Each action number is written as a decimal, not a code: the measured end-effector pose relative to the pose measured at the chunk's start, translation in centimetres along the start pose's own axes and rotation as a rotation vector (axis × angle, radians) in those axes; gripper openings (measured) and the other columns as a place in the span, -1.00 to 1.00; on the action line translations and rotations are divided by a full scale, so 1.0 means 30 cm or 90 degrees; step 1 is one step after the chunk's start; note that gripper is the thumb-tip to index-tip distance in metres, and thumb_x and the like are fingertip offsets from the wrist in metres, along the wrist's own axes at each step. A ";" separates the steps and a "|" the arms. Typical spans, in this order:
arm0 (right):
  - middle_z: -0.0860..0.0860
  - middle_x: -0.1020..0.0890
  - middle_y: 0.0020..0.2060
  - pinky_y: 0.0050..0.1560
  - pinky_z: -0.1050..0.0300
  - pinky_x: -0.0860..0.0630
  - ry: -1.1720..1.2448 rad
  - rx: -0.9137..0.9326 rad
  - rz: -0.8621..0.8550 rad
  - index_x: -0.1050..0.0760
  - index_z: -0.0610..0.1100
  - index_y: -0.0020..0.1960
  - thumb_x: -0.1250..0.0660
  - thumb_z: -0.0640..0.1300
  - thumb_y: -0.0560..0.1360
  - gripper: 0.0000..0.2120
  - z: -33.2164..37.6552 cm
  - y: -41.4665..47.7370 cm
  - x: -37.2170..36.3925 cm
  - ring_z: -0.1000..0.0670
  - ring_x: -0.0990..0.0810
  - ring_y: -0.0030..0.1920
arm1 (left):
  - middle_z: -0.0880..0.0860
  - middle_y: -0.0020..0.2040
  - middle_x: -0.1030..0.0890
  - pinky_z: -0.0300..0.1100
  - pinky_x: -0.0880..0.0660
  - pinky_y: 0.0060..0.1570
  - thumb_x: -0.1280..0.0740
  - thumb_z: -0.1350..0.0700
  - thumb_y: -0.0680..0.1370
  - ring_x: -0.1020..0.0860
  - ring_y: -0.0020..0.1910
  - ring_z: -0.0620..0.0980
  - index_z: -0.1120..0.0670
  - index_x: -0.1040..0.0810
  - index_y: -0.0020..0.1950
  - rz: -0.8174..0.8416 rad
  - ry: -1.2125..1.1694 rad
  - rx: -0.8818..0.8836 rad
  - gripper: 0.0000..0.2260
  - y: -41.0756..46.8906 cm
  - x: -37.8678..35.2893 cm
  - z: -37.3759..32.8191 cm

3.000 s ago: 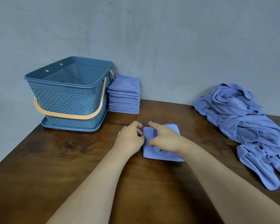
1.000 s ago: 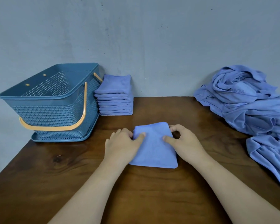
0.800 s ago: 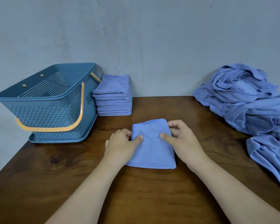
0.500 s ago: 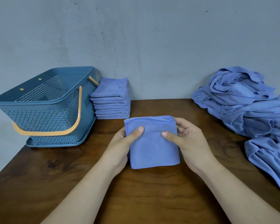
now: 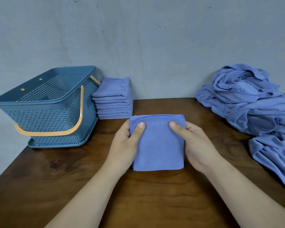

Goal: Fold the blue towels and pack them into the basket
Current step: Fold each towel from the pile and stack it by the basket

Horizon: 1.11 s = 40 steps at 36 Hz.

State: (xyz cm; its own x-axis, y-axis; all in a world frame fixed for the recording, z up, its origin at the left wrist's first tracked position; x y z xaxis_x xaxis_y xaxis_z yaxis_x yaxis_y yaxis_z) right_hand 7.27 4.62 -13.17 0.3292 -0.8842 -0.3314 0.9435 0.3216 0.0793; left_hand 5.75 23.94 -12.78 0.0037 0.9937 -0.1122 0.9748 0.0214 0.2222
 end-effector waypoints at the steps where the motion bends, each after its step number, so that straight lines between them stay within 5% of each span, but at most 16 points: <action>1: -0.15 -0.70 0.27 0.28 -0.09 -0.64 -0.010 0.006 -0.014 -0.67 -0.13 0.31 -0.50 0.05 0.60 -0.63 0.001 0.002 0.006 -0.18 -0.68 0.30 | 0.06 0.26 -0.72 -0.02 -0.66 0.17 -0.39 -0.21 0.67 -0.69 0.26 0.10 -0.04 -0.66 0.31 -0.008 -0.010 0.000 -0.67 0.000 0.001 0.000; 8: -0.07 -0.78 0.04 0.15 -0.19 -0.70 -0.146 0.067 -0.204 -0.74 -0.07 0.10 -0.62 0.09 0.47 -0.69 0.021 0.000 0.078 -0.13 -0.77 0.07 | 0.18 0.33 -0.68 0.10 -0.61 0.30 -0.49 -0.10 0.63 -0.65 0.33 0.20 0.09 -0.62 0.38 0.052 -0.135 0.078 -0.60 -0.018 -0.067 0.041; 17: -0.07 -0.78 -0.01 0.10 -0.20 -0.70 -0.206 0.023 -0.193 -0.70 -0.13 0.03 -0.54 0.22 0.50 -0.60 -0.006 0.010 0.083 -0.12 -0.77 0.03 | -0.04 0.18 -0.75 0.08 -0.65 0.19 -0.28 -0.15 0.73 -0.72 0.18 -0.01 -0.10 -0.68 0.24 -0.050 0.026 0.019 -0.77 -0.018 -0.027 0.054; 21: 0.05 -0.56 -0.25 -0.14 0.12 -0.46 -0.267 -0.001 -0.200 -0.51 -0.10 -0.15 -0.38 0.43 0.50 -0.44 -0.030 0.018 0.082 0.03 -0.51 -0.22 | -0.13 0.07 -0.74 0.01 -0.60 0.14 -0.17 -0.25 0.73 -0.69 0.10 -0.11 -0.13 -0.64 0.14 -0.129 0.137 -0.003 -0.68 -0.012 0.022 0.063; 24: 0.21 -0.71 0.01 0.16 0.13 -0.55 -0.242 0.016 -0.162 -0.60 0.19 0.14 -0.37 0.33 0.54 -0.71 -0.053 0.023 0.069 0.13 -0.68 0.09 | -0.17 0.09 -0.73 0.00 -0.57 0.21 -0.12 -0.24 0.75 -0.67 0.13 -0.18 -0.13 -0.65 0.16 -0.170 0.148 0.006 -0.65 0.000 0.062 0.069; 26: 0.21 -0.72 0.13 0.07 0.29 -0.61 -0.257 0.076 -0.139 -0.43 0.36 0.37 -0.40 0.15 0.61 -0.64 -0.027 0.014 0.050 0.17 -0.69 0.15 | -0.18 0.10 -0.73 0.04 -0.57 0.29 -0.10 -0.23 0.76 -0.66 0.15 -0.19 -0.13 -0.65 0.16 -0.192 0.141 0.016 -0.64 0.006 0.083 0.071; 31: 0.16 -0.61 0.32 0.30 0.06 -0.46 -0.346 0.152 -0.026 -0.46 0.17 0.43 -0.32 0.00 0.69 -0.68 -0.007 0.004 -0.009 0.14 -0.58 0.30 | -0.19 0.13 -0.73 0.02 -0.57 0.28 -0.10 -0.21 0.76 -0.67 0.17 -0.20 -0.14 -0.66 0.19 -0.204 0.125 0.012 -0.64 0.014 0.096 0.068; 40: 0.27 -0.39 0.52 0.50 0.21 -0.38 -0.442 0.223 -0.004 -0.37 0.27 0.57 -0.44 -0.07 0.65 -0.43 -0.008 0.011 -0.032 0.15 -0.36 0.55 | -0.11 0.16 -0.75 0.00 -0.60 0.21 -0.26 -0.21 0.72 -0.71 0.18 -0.11 -0.10 -0.68 0.23 -0.146 0.053 0.051 -0.71 0.033 0.090 0.047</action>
State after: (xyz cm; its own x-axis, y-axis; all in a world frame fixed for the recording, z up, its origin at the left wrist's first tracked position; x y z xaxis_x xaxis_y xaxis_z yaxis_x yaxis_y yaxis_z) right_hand 7.26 5.65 -13.04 0.1618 -0.9328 0.3220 0.8643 0.2915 0.4100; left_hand 7.04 26.50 -14.24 -0.2348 0.9696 -0.0695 0.9627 0.2418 0.1217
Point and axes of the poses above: each hand's wrist, its own y-axis towards the middle knuckle, its own x-axis out of the back of the hand, z = x × y, the point moved 7 cm from there along y, towards the middle knuckle
